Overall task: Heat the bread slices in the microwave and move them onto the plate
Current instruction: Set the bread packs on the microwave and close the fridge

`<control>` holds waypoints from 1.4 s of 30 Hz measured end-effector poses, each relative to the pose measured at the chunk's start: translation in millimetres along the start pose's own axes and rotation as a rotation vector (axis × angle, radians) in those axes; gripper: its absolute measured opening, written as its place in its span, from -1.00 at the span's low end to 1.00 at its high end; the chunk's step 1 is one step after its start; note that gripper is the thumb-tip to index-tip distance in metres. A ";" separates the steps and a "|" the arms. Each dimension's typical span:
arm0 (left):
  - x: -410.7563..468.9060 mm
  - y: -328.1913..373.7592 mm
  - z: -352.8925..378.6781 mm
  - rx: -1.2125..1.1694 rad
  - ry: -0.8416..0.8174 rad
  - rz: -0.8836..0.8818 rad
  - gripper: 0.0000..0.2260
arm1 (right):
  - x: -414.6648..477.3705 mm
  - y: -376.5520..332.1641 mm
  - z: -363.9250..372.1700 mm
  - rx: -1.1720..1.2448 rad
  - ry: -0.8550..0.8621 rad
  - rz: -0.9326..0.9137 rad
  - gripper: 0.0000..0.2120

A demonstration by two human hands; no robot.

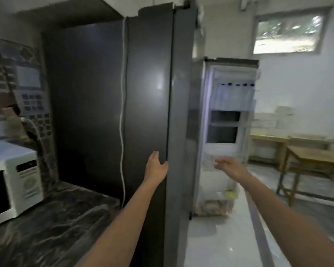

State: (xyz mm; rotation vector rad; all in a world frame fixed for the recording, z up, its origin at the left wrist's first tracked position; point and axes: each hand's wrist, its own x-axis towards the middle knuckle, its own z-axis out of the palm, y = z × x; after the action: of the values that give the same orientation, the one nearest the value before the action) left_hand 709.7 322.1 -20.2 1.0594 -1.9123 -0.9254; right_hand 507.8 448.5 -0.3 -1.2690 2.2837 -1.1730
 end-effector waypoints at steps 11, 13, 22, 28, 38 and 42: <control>19.6 108.1 212.2 -0.089 -0.360 0.178 -0.51 | -2.0 121.0 -153.7 0.059 0.293 0.246 -0.69; 41.1 114.7 239.7 -0.084 -0.389 0.188 -0.51 | 18.4 137.9 -162.0 0.045 0.307 0.255 -0.67; 214.3 138.5 362.5 -0.078 -0.463 0.217 -0.48 | 188.5 201.9 -193.3 -0.015 0.347 0.285 -0.66; 315.0 152.4 447.8 -0.057 -0.497 0.207 -0.76 | 287.1 247.5 -225.5 -0.037 0.333 0.282 -0.64; 402.3 179.5 610.3 -0.120 -0.625 0.219 -0.51 | 408.5 356.8 -288.6 0.090 0.417 0.387 -0.65; 449.4 209.0 682.2 -0.159 -0.620 0.215 -0.50 | 468.0 406.7 -328.6 0.103 0.430 0.396 -0.65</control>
State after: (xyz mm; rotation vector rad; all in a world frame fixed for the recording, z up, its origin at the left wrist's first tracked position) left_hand -118.1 162.4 -38.3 0.4833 -2.3362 -1.3596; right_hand -187.0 358.3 -38.2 -0.5211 2.5609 -1.4897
